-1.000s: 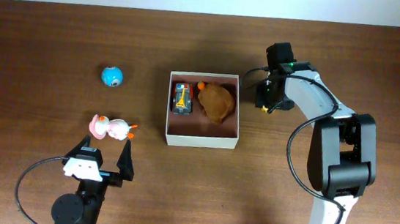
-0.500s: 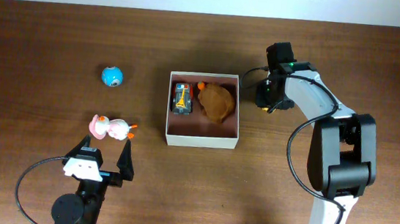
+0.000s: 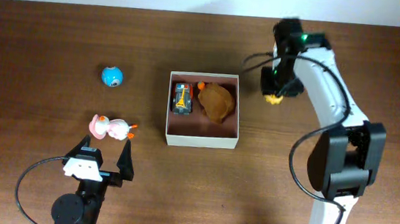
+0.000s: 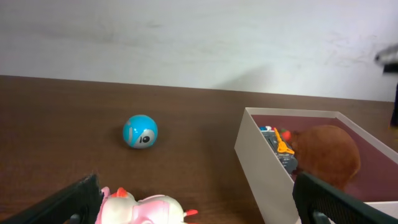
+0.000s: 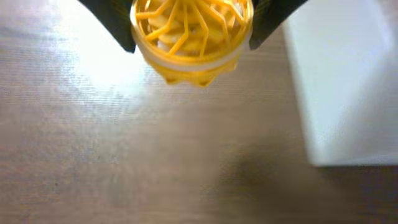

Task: Pack container
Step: 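Carry the yellow toy left and lower it into the box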

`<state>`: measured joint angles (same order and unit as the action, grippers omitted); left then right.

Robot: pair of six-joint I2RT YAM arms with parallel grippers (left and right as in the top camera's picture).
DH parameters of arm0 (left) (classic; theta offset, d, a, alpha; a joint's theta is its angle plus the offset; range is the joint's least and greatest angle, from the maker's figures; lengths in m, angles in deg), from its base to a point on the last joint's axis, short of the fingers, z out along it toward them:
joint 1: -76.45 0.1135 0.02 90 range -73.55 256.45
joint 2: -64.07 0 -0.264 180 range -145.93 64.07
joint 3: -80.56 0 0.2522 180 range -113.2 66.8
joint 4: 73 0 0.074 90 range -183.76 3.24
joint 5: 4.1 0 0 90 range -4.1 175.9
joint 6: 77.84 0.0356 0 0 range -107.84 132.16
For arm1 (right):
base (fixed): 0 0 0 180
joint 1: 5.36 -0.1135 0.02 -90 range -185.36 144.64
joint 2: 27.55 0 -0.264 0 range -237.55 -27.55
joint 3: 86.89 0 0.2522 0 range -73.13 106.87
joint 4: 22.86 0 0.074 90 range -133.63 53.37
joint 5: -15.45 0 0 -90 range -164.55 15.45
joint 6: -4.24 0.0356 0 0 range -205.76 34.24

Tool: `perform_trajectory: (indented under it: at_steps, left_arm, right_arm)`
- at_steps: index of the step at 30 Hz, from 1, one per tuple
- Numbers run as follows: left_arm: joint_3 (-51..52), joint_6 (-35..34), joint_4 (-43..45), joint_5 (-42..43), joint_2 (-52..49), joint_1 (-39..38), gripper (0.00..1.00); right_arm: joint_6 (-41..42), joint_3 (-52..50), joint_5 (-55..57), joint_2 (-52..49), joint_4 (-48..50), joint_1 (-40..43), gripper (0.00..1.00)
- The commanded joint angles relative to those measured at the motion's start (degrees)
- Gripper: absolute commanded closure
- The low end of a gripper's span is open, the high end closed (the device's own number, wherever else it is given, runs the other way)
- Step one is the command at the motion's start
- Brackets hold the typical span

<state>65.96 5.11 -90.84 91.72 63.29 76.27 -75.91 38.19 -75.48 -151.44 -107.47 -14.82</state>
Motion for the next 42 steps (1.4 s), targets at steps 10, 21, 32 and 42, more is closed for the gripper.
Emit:
perform_trajectory:
  at_steps: [10, 21, 32, 42]
  left_arm:
    - [0.31, 0.7, -0.04, 0.42, 0.44, 0.42, 0.0]
    - [0.31, 0.72, -0.04, 0.42, 0.44, 0.42, 0.0]
    - [0.31, 0.72, -0.04, 0.42, 0.44, 0.42, 0.0]
    - [0.31, 0.7, -0.04, 0.42, 0.44, 0.42, 0.0]
  right_arm:
    - [-5.18, 16.2, -23.54, 1.73, -8.31, -4.55, 0.62]
    - [-5.95, 14.58, -18.27, 1.46, -4.02, -16.44, 0.61]
    - [-3.37, 6.8, -16.37, -0.68, 4.09, -19.04, 0.61]
    - [-3.39, 4.2, -16.22, -3.08, 10.32, -19.04, 0.61]
